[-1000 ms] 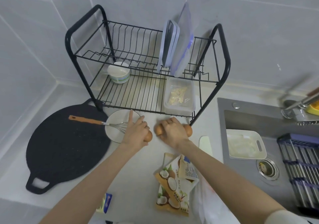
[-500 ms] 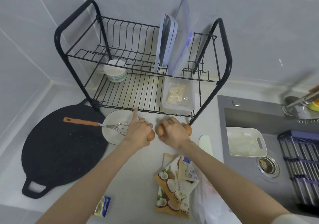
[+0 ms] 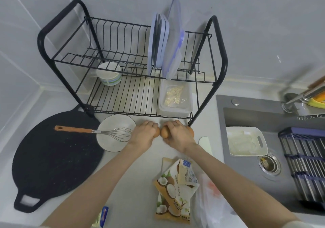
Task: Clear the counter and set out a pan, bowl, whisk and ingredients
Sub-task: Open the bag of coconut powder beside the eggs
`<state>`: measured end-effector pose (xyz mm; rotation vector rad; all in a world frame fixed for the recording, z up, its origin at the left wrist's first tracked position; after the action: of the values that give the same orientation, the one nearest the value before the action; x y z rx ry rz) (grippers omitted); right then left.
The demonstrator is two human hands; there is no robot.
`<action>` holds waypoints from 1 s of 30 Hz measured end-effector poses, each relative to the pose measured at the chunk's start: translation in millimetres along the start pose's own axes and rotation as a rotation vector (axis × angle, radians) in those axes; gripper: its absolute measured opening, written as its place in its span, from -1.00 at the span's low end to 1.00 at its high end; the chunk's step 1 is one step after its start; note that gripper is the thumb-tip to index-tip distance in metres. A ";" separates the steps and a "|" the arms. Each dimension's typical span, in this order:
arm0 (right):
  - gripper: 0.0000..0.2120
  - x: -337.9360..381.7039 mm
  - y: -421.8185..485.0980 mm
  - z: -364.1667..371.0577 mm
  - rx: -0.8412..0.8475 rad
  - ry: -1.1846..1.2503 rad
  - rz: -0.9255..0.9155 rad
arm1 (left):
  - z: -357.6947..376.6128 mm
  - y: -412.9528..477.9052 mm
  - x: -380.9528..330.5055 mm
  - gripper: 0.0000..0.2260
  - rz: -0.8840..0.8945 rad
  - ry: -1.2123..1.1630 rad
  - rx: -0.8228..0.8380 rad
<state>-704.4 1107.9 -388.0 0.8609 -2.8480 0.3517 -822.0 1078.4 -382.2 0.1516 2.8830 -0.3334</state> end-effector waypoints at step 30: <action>-0.64 0.6 -51.0 -31.1 -0.236 0.207 0.018 | -21.0 -49.6 -8.4 -0.64 -0.002 -0.466 -0.219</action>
<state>-674.1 1074.6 -348.8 0.7089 -2.6394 0.0957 -824.9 1034.7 -349.9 0.0263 2.4340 -0.0403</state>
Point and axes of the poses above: each hand's wrist, its own y-axis towards the middle knuckle, its own z-axis out of the palm, x = y × z, the point moved 6 cm from there along y, towards the middle knuckle, and after that the axes turned 10 degrees about -y, right-handed, at the moved point
